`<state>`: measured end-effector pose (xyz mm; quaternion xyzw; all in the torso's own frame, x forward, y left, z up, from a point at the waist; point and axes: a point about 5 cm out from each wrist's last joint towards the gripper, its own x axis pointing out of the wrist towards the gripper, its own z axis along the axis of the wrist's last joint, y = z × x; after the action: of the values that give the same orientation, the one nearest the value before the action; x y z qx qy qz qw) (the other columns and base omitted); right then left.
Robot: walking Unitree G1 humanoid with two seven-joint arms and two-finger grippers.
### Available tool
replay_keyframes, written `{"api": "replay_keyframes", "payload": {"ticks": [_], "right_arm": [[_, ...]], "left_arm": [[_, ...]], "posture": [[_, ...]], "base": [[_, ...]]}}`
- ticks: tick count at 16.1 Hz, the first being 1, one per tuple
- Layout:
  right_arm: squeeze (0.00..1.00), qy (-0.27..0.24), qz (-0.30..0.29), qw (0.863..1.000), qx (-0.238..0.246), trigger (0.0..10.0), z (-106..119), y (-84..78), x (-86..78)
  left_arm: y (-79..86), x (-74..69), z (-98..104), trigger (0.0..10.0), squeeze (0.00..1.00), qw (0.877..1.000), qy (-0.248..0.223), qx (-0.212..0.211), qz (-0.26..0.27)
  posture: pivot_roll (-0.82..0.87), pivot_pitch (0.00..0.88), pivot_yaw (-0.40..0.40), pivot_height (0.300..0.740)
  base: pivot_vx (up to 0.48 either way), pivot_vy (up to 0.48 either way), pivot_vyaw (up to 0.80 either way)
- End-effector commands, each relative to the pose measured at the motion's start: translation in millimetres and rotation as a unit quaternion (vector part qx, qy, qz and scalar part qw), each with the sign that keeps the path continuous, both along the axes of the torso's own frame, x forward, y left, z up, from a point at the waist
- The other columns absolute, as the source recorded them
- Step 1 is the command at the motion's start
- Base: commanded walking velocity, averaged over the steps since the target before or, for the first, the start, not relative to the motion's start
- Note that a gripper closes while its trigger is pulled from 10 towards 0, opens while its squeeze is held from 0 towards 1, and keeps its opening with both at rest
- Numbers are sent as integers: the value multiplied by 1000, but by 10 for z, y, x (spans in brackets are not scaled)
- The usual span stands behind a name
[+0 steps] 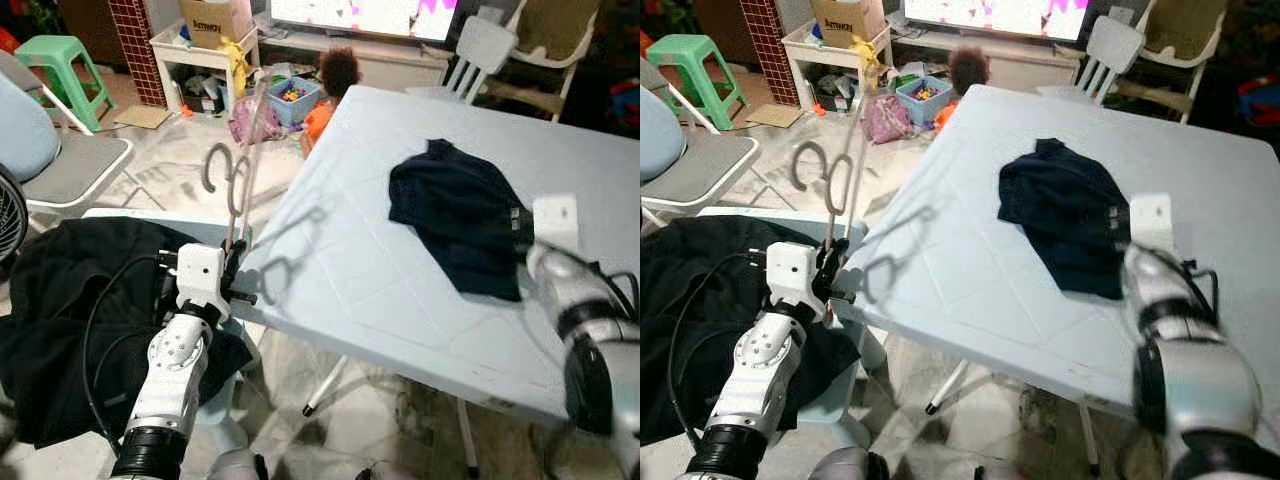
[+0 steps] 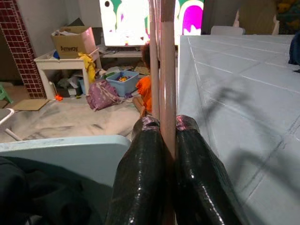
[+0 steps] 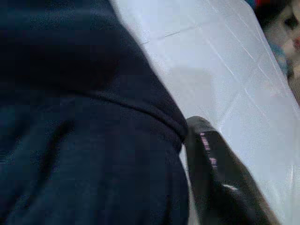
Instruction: Hang hanger
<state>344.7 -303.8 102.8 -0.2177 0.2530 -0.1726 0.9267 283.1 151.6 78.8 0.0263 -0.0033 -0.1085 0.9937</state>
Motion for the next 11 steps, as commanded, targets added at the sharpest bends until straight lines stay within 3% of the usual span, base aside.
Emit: {"api": "replay_keyframes", "payload": {"ticks": [1, 3, 5, 7, 8, 10, 11], "right_arm": [[1000, -1, 88, 996, -36, 10000, 83, 41, 51], [1000, 16, 177, 983, -45, 10000, 50, 93, 21], [1000, -34, 292, 956, 15, 10000, 255, 238, 82], [1000, -47, 340, 939, -19, 10000, 400, 288, 122], [1000, -80, 371, 925, -19, 10000, 562, 340, 164], [1000, -129, 377, 917, -26, 10000, 798, 351, 219], [1000, -113, 388, 912, -64, 10000, 808, 337, 211]], "left_arm": [[-39, -14, 35, 10000, 0, 1000, -5, 5, -15], [-24, -32, 17, 10000, 0, 1000, -1, 7, -15], [-51, -29, -1, 10000, 0, 1000, 4, 8, -21], [-102, -22, -6, 10000, 0, 999, 5, 11, -31], [-118, -16, 0, 10000, 0, 999, 4, 15, -36], [-93, -25, -7, 10000, 0, 999, 5, 16, -33], [-68, -35, -21, 10000, 0, 999, 7, 17, -31]], "posture": [[-5, 0, -15, 740], [-9, 0, -11, 740], [-17, 0, -6, 740], [-23, 0, 0, 740], [-21, 0, -4, 740], [-19, 0, -8, 740], [-18, 0, -11, 740]], "base": [[0, 0, 0], [0, 0, 0], [0, 0, 0], [0, 0, 0], [0, 0, 0], [0, 0, 0], [0, 0, 0]]}}
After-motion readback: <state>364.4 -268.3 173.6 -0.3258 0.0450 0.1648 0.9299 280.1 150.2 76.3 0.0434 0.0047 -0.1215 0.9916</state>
